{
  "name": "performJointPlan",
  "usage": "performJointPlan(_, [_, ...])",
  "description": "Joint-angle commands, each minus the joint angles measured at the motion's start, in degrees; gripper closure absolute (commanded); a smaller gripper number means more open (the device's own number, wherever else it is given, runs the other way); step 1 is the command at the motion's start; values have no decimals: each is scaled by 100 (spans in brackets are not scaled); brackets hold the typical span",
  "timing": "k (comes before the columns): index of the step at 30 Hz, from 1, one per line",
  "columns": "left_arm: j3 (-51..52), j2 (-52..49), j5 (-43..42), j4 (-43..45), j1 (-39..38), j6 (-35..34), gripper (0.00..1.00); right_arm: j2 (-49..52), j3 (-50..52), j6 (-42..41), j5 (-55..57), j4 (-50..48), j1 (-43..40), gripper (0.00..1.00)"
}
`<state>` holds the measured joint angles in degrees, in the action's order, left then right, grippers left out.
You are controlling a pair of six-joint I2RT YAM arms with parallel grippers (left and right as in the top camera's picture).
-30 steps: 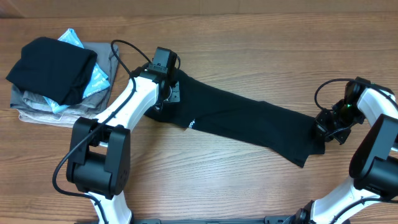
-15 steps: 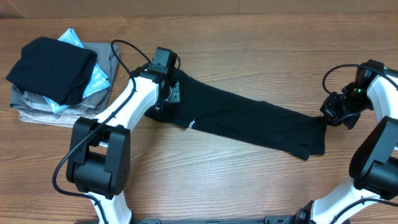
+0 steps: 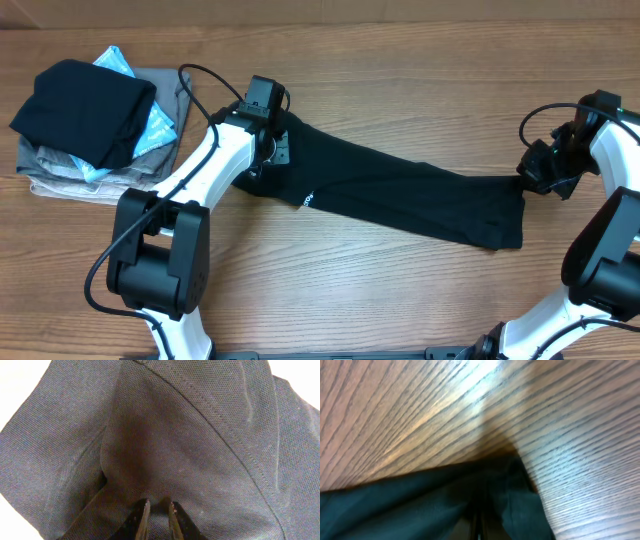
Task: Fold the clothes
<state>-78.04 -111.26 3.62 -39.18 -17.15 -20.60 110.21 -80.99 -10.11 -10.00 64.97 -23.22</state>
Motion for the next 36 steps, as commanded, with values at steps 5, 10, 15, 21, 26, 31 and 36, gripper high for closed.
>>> performJointPlan(5, [-24, 4, -4, 72, 39, 129, 83, 59, 146, 92, 157, -37, 0, 71])
performJointPlan(10, [-566, 44, -9, -247, 164, 125, 82, 46, 114, 94, 153, 199, -2, 50])
performJointPlan(15, [-1434, 83, -101, -1082, 472, 63, 78, -181, 24, 103, -24, 511, 37, 44])
performJointPlan(21, [-1576, 66, -590, -1305, 828, 66, 78, -350, 61, 361, -813, 997, 306, 66])
performJointPlan(26, [-1386, -92, -656, -1193, 857, 63, 81, -350, 503, 352, -872, 831, 560, 96])
performJointPlan(31, [-1283, -431, -828, -992, 802, 61, 85, -348, 1252, 52, -568, 15, 579, 96])
performJointPlan(36, [-1281, -879, -1071, -885, 802, 68, 85, -348, 2033, -531, -39, -647, 511, 96])
